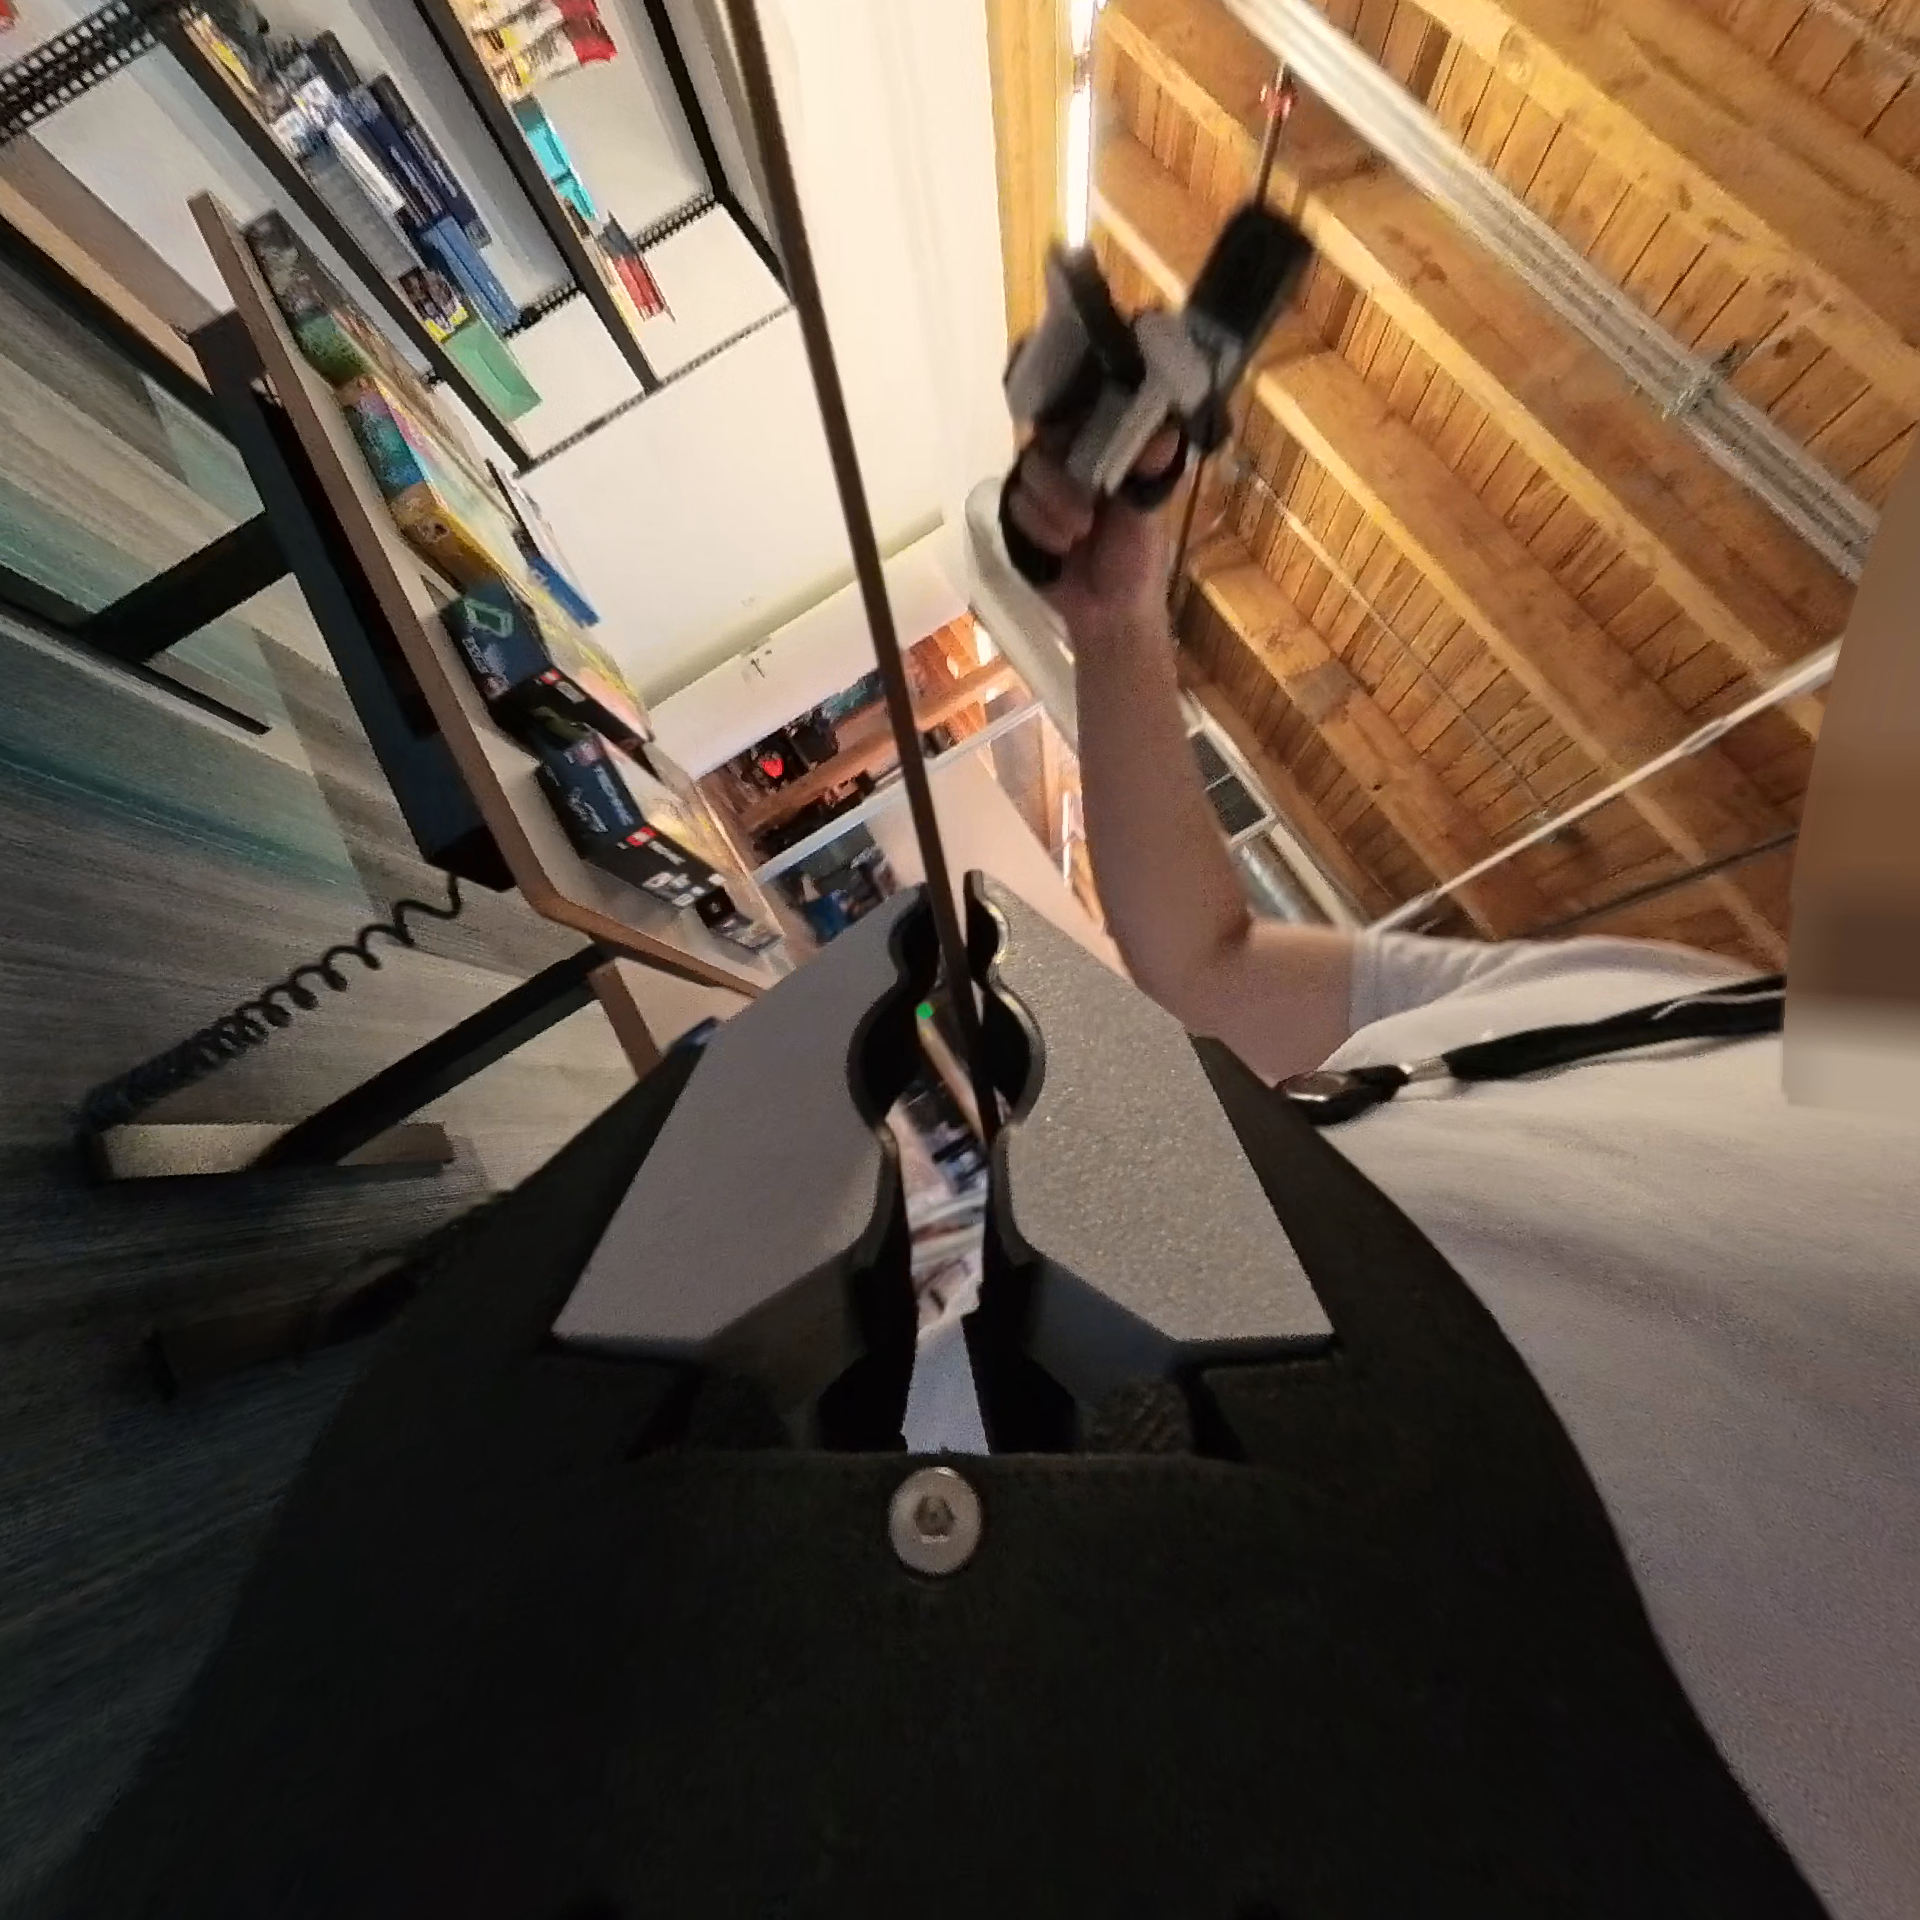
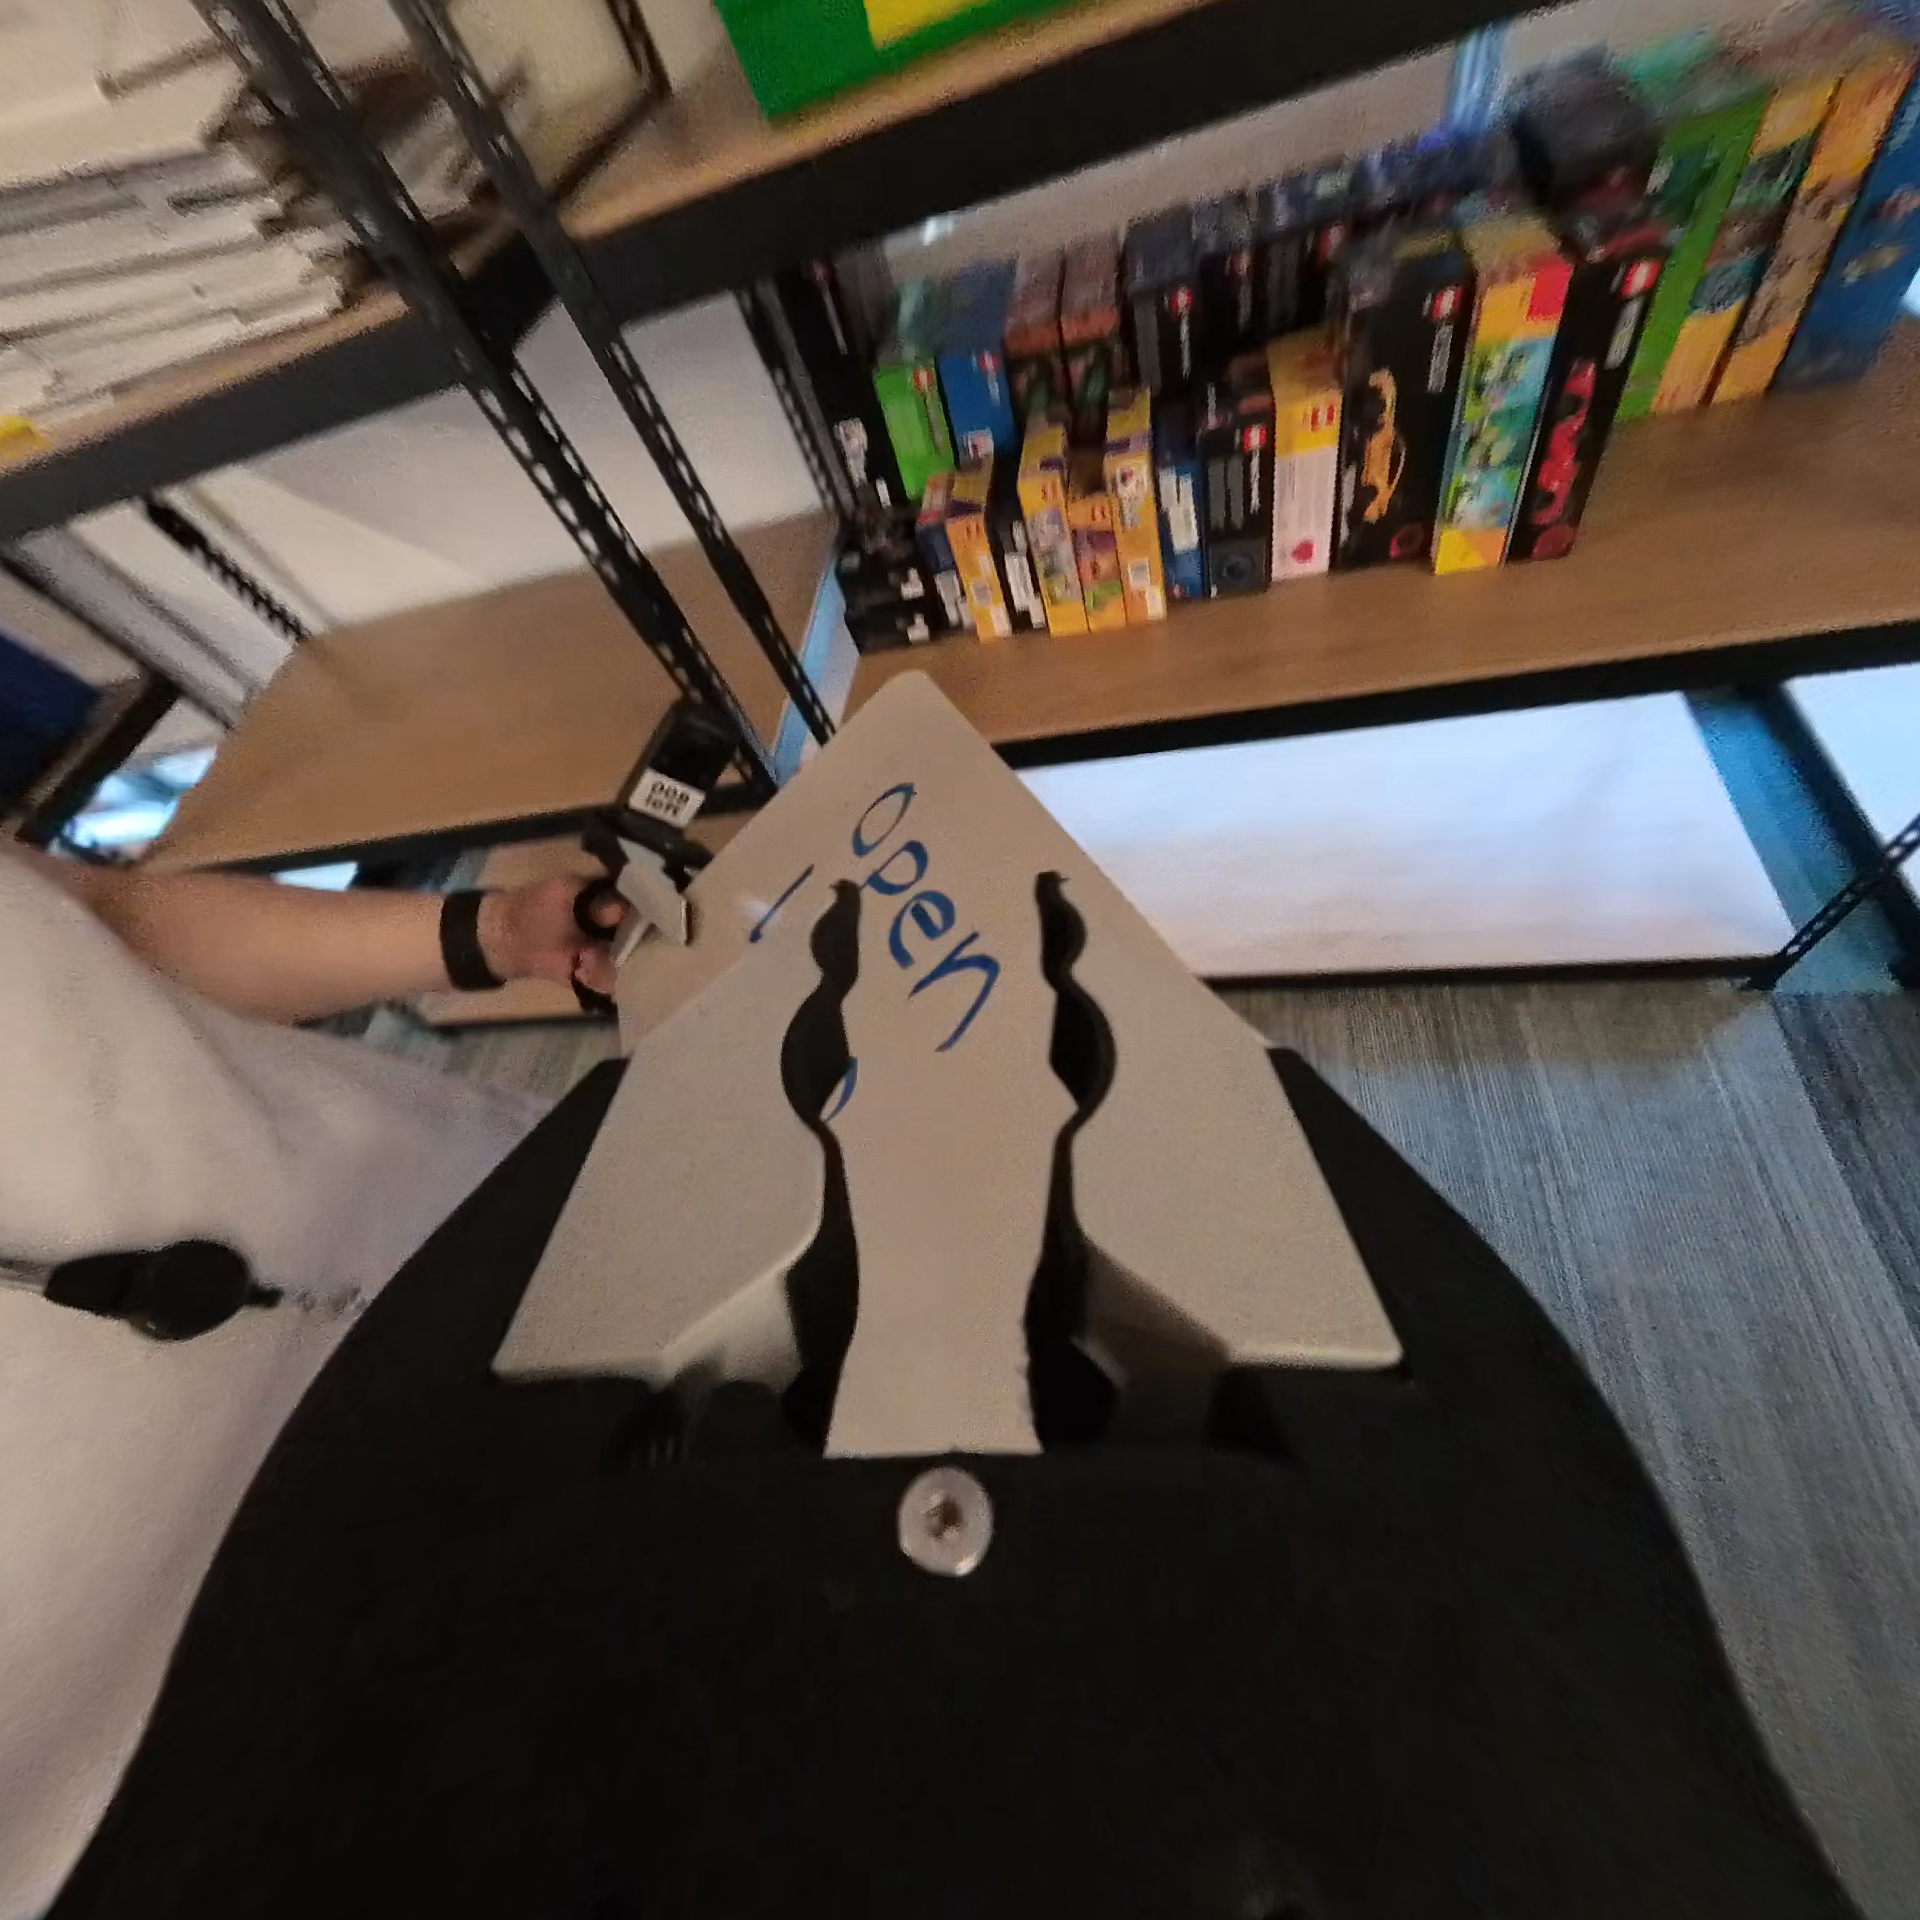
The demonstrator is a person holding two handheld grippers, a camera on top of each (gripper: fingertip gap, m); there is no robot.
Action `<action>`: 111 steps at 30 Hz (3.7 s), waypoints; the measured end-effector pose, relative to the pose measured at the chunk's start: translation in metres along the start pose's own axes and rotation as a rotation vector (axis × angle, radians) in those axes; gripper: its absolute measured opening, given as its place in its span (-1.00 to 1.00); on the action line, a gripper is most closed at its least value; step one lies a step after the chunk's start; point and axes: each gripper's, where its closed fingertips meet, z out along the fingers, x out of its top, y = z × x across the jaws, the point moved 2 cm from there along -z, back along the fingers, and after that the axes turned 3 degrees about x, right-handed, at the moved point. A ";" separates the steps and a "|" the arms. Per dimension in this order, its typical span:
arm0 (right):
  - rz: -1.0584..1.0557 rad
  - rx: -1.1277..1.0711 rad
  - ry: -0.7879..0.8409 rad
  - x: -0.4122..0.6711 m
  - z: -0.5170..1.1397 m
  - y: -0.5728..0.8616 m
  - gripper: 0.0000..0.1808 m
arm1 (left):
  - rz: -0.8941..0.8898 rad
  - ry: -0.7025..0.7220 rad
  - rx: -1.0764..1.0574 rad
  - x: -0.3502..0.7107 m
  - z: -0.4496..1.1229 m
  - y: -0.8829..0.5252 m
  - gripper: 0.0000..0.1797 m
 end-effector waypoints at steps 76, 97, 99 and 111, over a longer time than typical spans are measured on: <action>-0.008 1.495 -1.693 0.054 0.165 0.611 -0.98 | 0.004 0.859 0.487 0.322 0.408 -0.347 -0.99; -0.821 1.379 -0.294 -0.016 0.368 0.134 -0.79 | 0.190 1.894 0.883 -0.045 0.216 -0.129 -0.99; -0.859 1.304 -0.274 -0.054 0.389 0.103 -0.80 | 0.201 1.999 0.951 -0.098 0.183 -0.079 -0.98; -0.978 1.475 -0.712 -0.248 0.445 -0.118 -0.84 | 0.453 2.594 1.166 -0.349 -0.048 0.160 -0.98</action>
